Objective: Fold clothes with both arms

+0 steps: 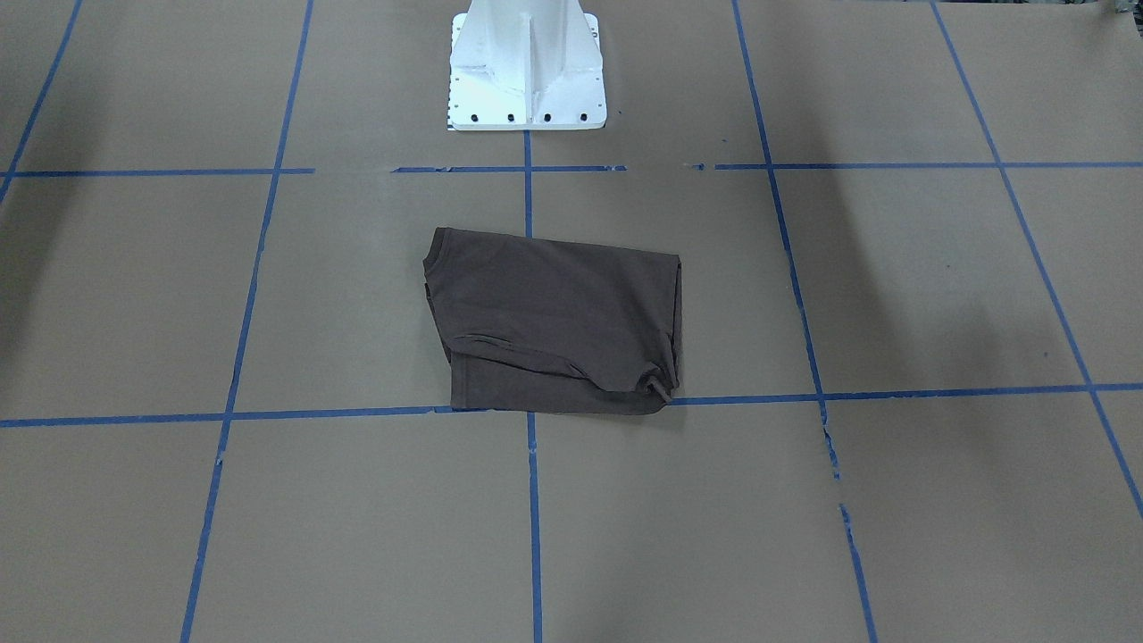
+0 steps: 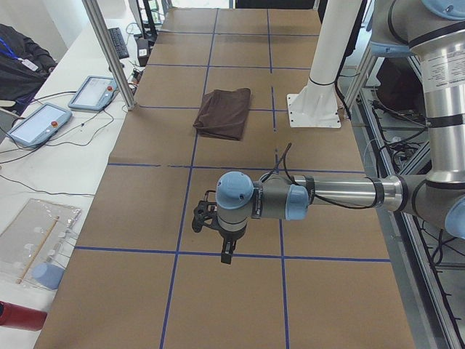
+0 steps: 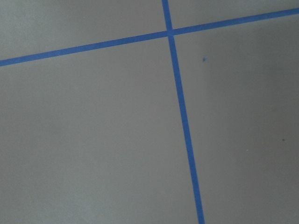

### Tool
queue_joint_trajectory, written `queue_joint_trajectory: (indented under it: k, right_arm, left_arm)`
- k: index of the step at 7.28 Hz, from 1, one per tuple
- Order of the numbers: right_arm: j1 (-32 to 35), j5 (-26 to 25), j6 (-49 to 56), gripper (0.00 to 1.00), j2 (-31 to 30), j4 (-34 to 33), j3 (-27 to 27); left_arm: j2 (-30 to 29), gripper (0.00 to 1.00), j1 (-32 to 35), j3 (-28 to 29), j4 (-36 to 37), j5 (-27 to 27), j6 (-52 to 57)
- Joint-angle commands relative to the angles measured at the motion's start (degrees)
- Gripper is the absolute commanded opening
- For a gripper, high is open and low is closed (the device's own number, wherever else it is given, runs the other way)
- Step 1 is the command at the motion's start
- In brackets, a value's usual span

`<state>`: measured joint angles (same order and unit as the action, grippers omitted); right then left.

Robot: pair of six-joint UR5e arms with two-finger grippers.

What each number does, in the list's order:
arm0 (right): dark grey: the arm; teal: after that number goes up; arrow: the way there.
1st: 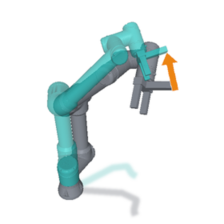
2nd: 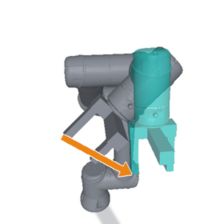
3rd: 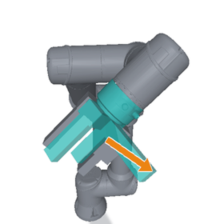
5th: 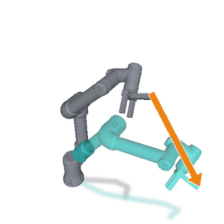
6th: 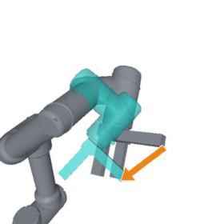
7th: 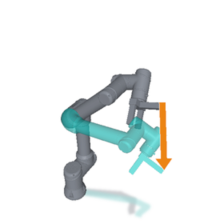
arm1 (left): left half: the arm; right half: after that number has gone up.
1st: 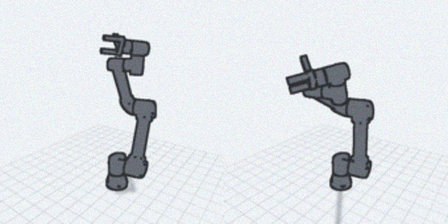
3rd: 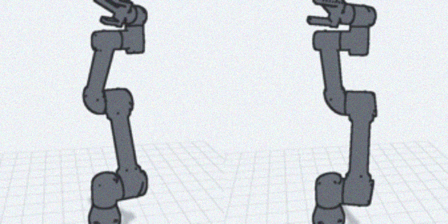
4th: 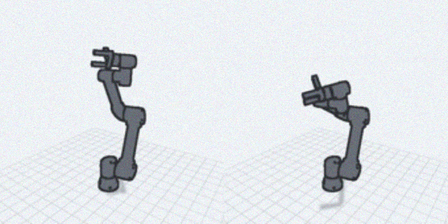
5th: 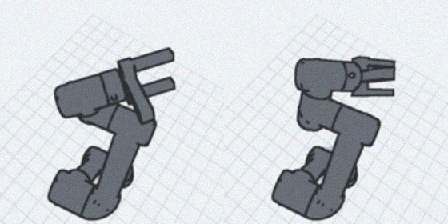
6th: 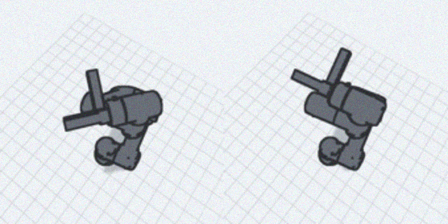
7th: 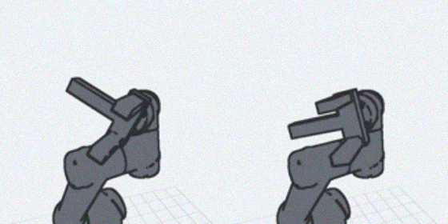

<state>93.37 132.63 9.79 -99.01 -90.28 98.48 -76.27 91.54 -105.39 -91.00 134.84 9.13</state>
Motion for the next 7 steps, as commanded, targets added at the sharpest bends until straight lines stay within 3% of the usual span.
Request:
queue_joint_trajectory:
  k: [1,7]
  right_arm:
    - [-0.21,0.0,-0.04,1.0,0.14,0.1,0.05]
    - [-0.39,0.0,-0.04,1.0,0.49,0.19,0.4]
  left_arm:
    - [0.42,1.0,-0.05,-2.62,1.0,-0.28,0.28]
    - [0.6,1.0,-0.05,-2.28,0.82,-0.9,0.28]
